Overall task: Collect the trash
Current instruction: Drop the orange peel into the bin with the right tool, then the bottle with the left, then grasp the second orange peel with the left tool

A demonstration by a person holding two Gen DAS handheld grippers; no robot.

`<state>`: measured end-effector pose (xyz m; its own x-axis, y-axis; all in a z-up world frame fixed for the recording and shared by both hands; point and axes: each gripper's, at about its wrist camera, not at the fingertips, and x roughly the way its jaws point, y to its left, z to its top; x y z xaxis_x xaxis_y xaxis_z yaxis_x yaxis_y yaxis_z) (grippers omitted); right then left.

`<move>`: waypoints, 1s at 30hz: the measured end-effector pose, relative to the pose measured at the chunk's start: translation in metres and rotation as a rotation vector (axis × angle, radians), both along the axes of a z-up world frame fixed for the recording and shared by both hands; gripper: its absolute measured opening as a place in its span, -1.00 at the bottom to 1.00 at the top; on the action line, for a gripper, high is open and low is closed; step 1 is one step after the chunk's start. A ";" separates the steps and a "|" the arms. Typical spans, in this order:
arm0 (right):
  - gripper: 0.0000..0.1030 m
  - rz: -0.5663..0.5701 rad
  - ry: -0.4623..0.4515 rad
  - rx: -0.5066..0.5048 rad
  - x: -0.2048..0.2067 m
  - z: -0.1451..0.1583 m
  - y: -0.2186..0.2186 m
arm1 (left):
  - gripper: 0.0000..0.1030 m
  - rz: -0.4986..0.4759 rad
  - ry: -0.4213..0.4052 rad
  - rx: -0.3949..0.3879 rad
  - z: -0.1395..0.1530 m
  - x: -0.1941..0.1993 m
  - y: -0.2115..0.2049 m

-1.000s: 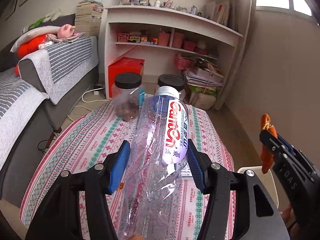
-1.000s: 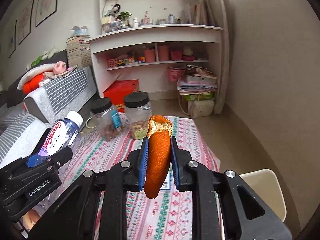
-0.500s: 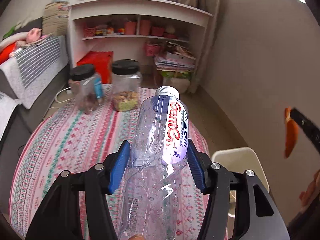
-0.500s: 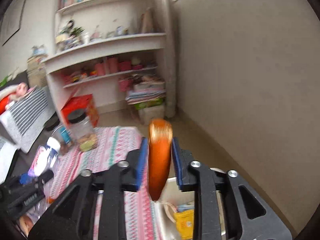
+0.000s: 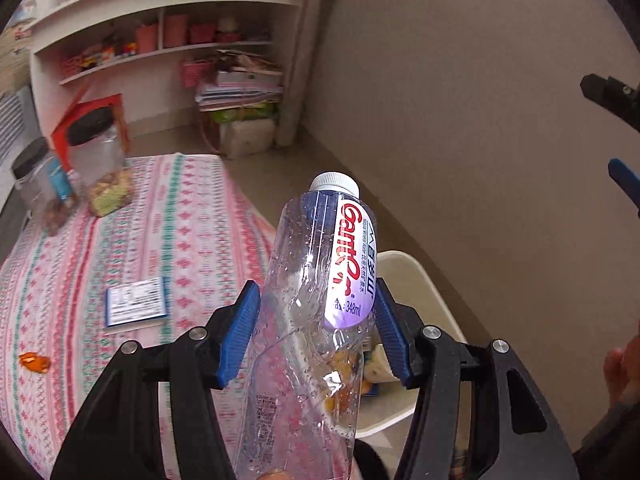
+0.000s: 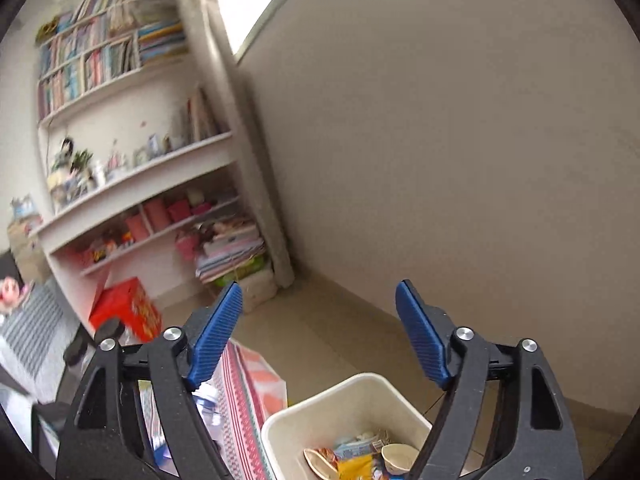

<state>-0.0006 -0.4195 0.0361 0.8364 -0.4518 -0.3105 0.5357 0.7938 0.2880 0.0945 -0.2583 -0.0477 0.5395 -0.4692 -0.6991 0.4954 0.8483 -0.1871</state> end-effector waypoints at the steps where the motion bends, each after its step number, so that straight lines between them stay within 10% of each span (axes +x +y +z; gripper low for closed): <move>1: 0.54 -0.005 -0.011 0.012 -0.002 0.001 -0.003 | 0.11 -0.031 0.024 -0.007 0.000 0.002 -0.008; 8: 0.76 -0.001 -0.012 0.034 0.000 -0.001 -0.003 | 0.47 -0.030 0.137 -0.057 -0.006 0.015 0.001; 21: 0.86 0.248 0.310 -0.117 0.067 -0.035 0.094 | 0.61 0.245 0.005 0.129 0.002 0.016 0.113; 30: 0.86 0.432 0.449 -0.135 0.101 -0.062 0.163 | 0.60 0.659 0.239 0.243 -0.072 0.050 0.233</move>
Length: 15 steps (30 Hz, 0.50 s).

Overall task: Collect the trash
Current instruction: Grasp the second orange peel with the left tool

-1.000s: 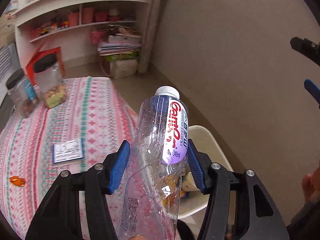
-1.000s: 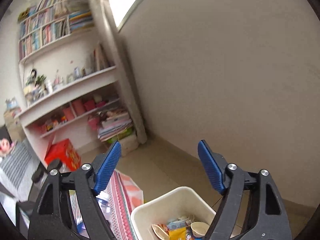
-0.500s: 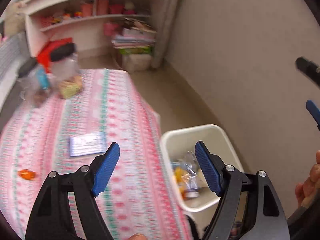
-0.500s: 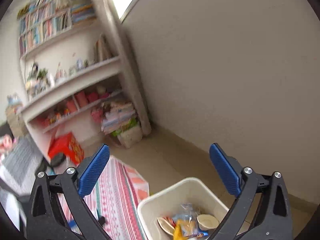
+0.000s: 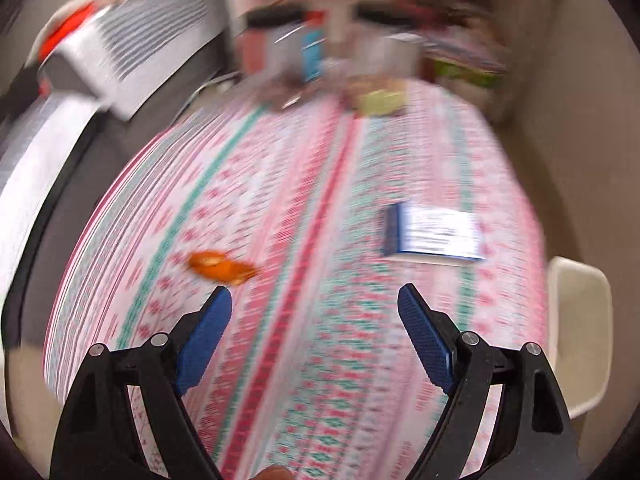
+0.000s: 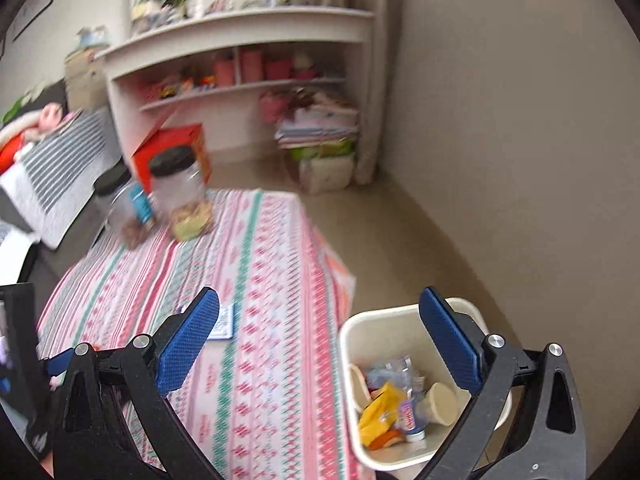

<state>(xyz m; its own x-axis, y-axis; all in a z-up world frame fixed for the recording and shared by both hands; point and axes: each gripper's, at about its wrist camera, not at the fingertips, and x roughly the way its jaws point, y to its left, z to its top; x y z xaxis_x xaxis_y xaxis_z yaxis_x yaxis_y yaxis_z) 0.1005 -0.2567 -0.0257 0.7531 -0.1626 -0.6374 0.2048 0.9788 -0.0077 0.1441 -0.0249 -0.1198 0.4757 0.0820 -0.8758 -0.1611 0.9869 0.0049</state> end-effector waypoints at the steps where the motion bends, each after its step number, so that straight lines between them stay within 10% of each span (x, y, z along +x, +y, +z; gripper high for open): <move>1: 0.86 0.012 0.010 0.002 0.002 -0.003 0.006 | 0.60 0.055 0.025 -0.014 -0.007 0.005 0.013; 8: 0.87 0.045 0.074 -0.035 0.010 -0.023 0.023 | 0.39 0.329 0.100 -0.083 -0.050 0.037 0.065; 15: 0.87 0.066 0.110 -0.045 0.022 -0.033 0.032 | -0.04 0.407 0.138 -0.055 -0.073 0.057 0.077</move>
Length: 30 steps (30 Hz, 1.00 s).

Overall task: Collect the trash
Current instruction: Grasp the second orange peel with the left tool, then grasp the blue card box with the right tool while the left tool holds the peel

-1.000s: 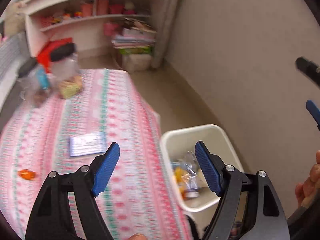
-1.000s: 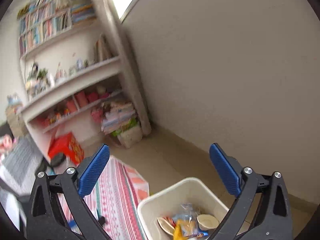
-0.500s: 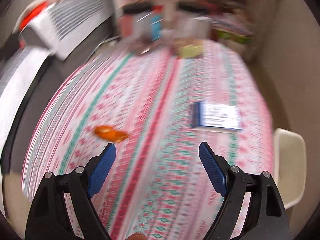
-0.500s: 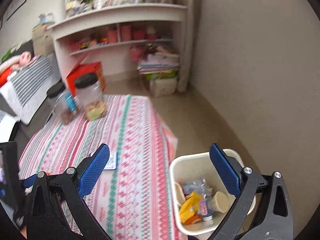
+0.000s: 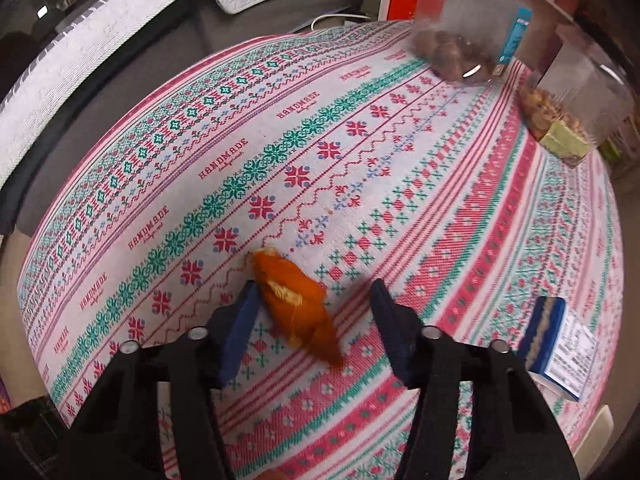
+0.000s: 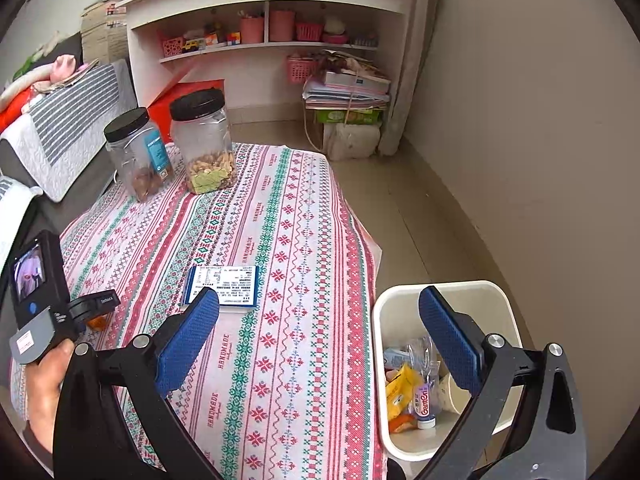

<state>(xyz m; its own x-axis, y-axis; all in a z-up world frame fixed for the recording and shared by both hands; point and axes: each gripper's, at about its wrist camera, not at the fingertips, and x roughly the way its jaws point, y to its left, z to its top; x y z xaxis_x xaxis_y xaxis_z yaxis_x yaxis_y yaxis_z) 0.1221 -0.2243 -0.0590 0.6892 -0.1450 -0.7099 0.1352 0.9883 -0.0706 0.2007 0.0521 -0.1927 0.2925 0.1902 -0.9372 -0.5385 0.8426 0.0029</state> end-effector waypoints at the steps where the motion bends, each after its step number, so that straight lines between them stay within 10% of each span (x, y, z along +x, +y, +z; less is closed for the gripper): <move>1: 0.87 0.006 0.008 -0.001 0.003 -0.002 0.002 | -0.13 -0.006 -0.004 0.006 -0.001 0.001 0.002; 3: 0.87 0.021 0.032 0.006 0.007 -0.005 0.005 | -0.47 -0.051 -0.012 0.028 0.002 0.002 0.004; 7: 0.86 0.067 0.092 -0.015 0.021 -0.020 0.017 | -0.55 -0.115 -0.014 0.004 0.004 0.005 0.012; 20: 0.86 0.545 0.248 -0.254 0.079 -0.091 0.085 | -0.58 -0.421 -0.200 -0.086 0.117 -0.063 0.040; 24: 0.81 0.727 0.330 -0.393 0.099 -0.114 0.109 | -0.57 -0.467 -0.206 -0.094 0.126 -0.072 0.046; 30: 0.41 0.899 0.490 -0.328 0.126 -0.136 0.125 | -0.57 -0.480 -0.191 -0.118 0.120 -0.076 0.062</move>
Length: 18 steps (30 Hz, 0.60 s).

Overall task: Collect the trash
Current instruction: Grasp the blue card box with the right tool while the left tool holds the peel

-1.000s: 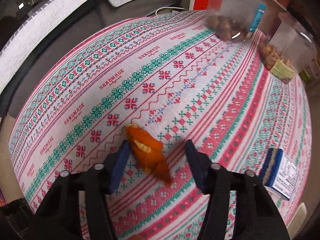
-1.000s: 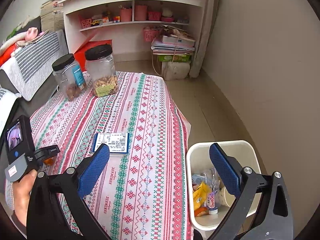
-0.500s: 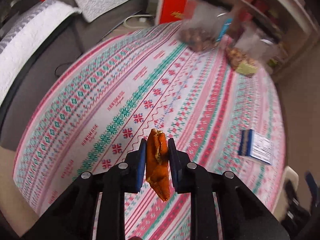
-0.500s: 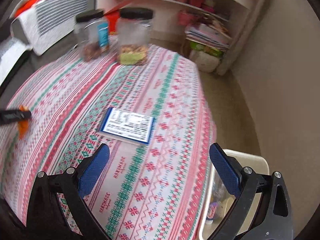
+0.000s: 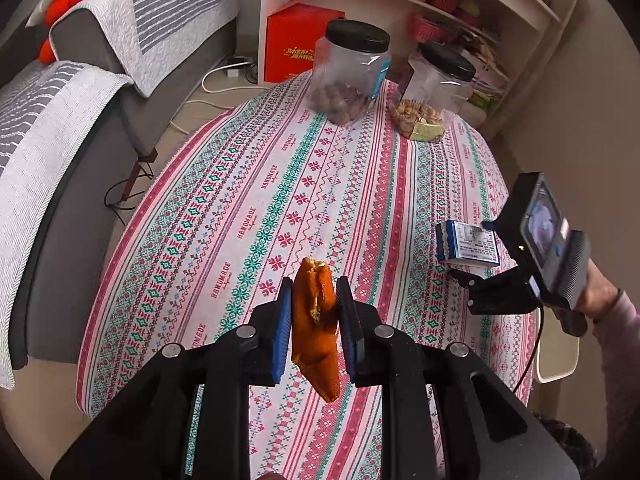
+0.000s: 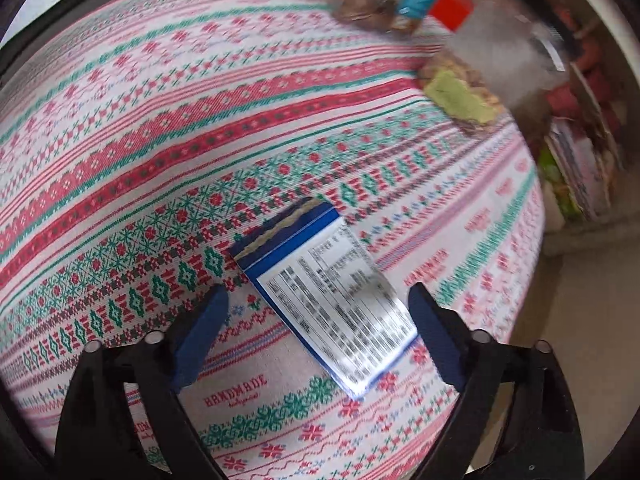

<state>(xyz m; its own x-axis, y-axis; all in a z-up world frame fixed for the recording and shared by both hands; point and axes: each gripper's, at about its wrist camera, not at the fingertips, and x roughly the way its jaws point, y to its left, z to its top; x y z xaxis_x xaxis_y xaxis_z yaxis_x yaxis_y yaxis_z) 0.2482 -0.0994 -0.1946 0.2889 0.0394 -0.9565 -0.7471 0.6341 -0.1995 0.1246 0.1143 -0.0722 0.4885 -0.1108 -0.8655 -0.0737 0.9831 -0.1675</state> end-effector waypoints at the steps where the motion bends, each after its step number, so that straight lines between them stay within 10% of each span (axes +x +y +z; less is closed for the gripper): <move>1: 0.16 -0.010 0.032 0.042 0.004 0.002 -0.001 | -0.57 -0.002 0.000 -0.004 0.001 -0.002 0.003; 7: -0.41 -0.120 0.052 0.239 0.009 0.014 -0.002 | -0.57 -0.012 0.020 -0.007 -0.001 -0.005 0.016; 13: -0.50 -0.273 0.039 0.355 0.013 0.032 0.012 | -0.57 0.049 0.023 -0.010 -0.004 -0.008 0.038; 18: 0.37 -0.207 -0.029 0.258 0.011 0.040 0.024 | -0.57 0.068 0.020 -0.016 -0.002 -0.014 0.050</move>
